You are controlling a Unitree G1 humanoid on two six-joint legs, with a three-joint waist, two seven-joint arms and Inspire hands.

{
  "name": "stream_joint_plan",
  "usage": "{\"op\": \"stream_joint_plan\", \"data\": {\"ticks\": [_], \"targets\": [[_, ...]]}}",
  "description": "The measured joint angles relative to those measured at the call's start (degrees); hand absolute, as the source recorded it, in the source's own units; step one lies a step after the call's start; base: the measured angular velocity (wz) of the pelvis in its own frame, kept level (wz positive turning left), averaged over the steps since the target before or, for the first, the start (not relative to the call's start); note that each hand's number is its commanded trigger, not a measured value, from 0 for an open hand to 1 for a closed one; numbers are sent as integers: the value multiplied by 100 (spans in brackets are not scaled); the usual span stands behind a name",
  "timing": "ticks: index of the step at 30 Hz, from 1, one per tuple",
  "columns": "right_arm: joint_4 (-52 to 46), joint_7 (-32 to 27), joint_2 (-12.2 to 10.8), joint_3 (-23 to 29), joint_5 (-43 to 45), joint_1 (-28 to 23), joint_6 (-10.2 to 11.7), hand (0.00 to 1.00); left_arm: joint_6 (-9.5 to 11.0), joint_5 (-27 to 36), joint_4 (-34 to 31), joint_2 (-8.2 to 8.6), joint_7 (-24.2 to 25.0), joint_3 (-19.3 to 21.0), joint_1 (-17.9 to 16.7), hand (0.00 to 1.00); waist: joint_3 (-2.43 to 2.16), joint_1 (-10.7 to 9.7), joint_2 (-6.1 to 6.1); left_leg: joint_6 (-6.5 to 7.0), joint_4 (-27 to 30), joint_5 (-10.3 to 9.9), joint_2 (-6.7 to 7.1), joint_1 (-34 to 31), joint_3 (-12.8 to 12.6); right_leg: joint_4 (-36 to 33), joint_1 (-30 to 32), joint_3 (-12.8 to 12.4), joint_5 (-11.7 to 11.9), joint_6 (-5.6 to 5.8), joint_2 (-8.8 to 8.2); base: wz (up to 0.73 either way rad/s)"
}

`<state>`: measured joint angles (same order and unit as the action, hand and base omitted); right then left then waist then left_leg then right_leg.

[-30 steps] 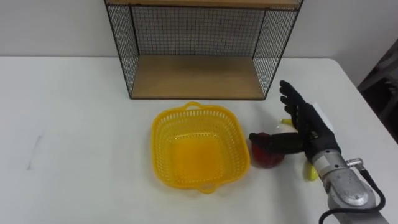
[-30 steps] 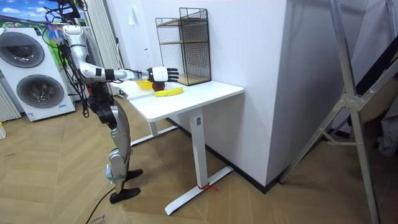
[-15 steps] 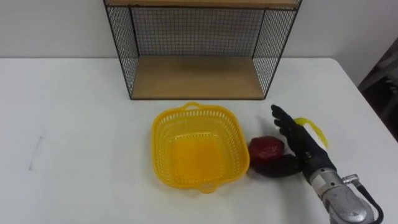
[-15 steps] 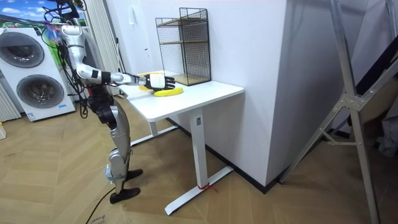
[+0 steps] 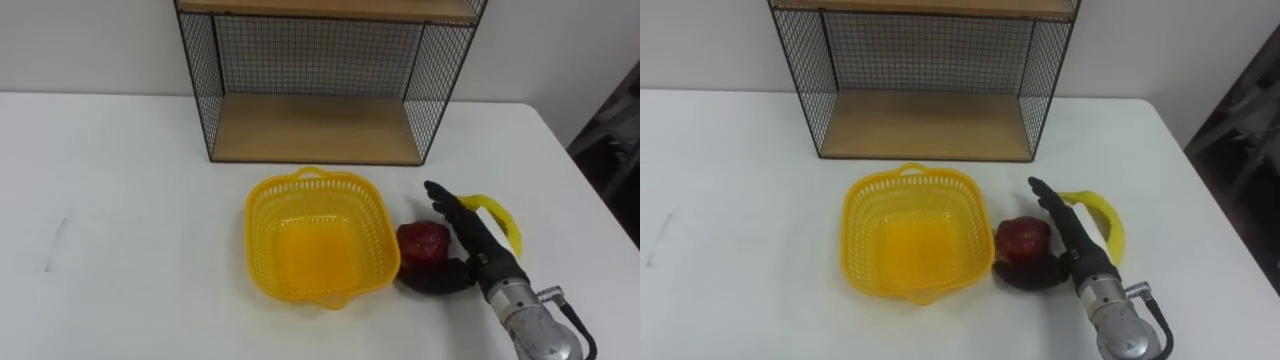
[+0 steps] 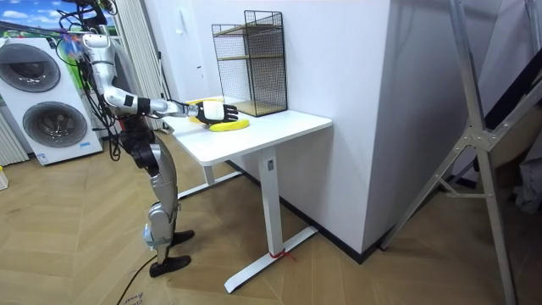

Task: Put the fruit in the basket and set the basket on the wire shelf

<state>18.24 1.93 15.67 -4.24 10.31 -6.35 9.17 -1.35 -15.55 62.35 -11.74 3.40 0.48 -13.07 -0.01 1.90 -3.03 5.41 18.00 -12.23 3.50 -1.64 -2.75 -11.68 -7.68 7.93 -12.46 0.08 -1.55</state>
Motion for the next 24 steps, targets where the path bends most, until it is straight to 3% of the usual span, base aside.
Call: {"op": "stream_joint_plan", "data": {"ticks": [6,16,24], "targets": [[139,-1,-19,106,52,76,73,100,-2,-33,0,0,2,-2,-10,0,-5,-15,-3,-1,7,1,-1,-7,10,-1,1,8,2,-2,3,0],[327,-210,-98,208,-374,195,-5,100,-2,-30,5,3,-27,-13,10,0,-18,-22,-20,-3,24,-1,1,6,43,12,-38,8,3,-2,10,1],[-164,-123,-134,260,-1361,27,-279,100,0,-38,19,114,7,15,-6,0,-51,-31,102,-3,48,1,-8,-121,-7,2,94,-26,6,-4,17,-4]]}}
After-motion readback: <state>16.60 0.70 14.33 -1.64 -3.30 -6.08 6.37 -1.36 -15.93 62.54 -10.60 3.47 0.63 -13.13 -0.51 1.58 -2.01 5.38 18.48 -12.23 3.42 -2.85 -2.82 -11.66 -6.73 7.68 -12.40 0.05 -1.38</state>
